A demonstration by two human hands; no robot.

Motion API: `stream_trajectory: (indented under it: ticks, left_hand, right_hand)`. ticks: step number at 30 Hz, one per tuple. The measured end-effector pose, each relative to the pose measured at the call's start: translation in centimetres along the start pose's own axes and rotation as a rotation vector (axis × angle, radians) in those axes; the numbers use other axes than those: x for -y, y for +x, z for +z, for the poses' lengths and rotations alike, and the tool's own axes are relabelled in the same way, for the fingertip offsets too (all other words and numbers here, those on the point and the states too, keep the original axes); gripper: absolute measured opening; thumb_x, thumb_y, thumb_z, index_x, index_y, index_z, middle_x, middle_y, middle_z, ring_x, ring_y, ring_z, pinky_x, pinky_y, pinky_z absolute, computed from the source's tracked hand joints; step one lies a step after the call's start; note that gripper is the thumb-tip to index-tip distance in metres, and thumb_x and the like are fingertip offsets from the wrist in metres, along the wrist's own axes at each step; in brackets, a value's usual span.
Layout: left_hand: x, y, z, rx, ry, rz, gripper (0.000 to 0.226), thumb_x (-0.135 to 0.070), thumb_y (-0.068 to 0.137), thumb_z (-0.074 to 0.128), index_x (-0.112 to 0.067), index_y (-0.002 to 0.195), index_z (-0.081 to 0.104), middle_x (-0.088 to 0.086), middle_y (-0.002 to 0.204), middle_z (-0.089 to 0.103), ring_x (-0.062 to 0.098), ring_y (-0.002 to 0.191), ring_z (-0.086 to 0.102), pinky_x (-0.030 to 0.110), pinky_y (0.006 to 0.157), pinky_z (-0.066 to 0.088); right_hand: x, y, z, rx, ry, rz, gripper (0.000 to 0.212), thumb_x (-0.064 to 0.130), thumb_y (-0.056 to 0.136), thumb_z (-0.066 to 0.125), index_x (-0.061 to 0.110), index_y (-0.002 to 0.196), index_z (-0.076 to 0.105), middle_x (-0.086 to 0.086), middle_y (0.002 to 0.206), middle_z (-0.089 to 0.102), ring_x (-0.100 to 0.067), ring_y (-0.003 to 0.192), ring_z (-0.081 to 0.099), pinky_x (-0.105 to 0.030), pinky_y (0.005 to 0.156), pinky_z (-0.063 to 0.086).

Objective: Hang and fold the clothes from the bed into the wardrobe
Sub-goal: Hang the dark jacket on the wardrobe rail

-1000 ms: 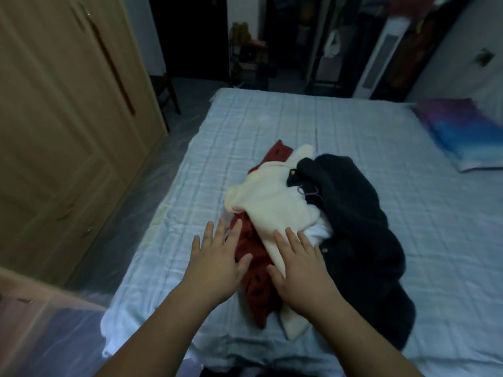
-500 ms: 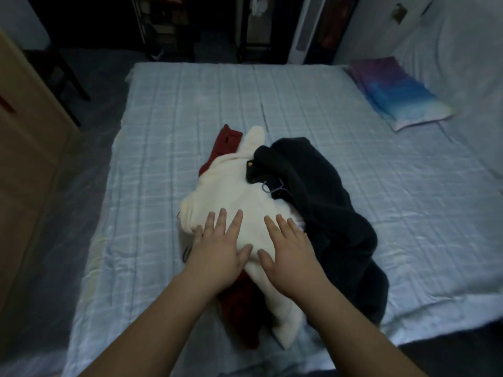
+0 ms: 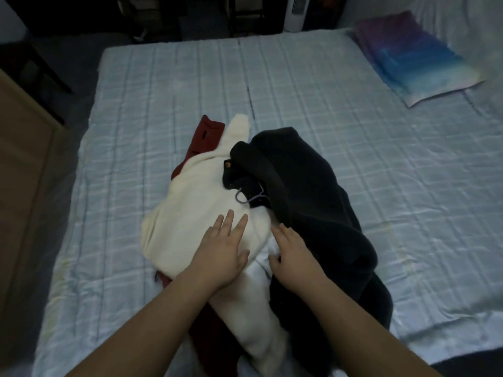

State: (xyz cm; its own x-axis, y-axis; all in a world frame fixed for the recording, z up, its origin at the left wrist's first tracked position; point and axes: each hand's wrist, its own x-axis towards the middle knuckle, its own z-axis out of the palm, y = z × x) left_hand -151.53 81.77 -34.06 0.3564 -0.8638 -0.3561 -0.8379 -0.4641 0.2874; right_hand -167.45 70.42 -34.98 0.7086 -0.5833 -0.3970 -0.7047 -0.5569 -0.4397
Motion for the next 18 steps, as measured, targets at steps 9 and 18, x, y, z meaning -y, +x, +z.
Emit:
stream_trajectory:
  ticks: [9,18]
  left_hand:
    - [-0.7,9.0,2.3,0.032,0.011,-0.064,0.078,-0.039,0.095,0.044,-0.026,0.158,0.000,0.014,0.165,-0.006,0.035,0.152,0.000,0.044,0.123,0.012]
    - [1.0,7.7,2.6,0.033,-0.003,-0.111,0.075,-0.037,0.098,0.043,-0.026,0.158,-0.001,0.013,0.165,-0.009,0.030,0.152,-0.007,0.039,0.122,0.005]
  right_hand:
    - [-3.2,14.9,1.4,-0.131,-0.321,0.038,0.070,0.047,0.097,0.048,0.028,0.157,0.018,-0.017,0.164,0.010,-0.035,0.152,0.006,-0.052,0.121,0.013]
    - [-3.0,20.4,2.8,0.144,-0.422,0.297,0.043,0.026,0.096,0.042,0.023,0.139,0.046,-0.025,0.150,0.032,-0.041,0.133,0.035,-0.062,0.106,0.031]
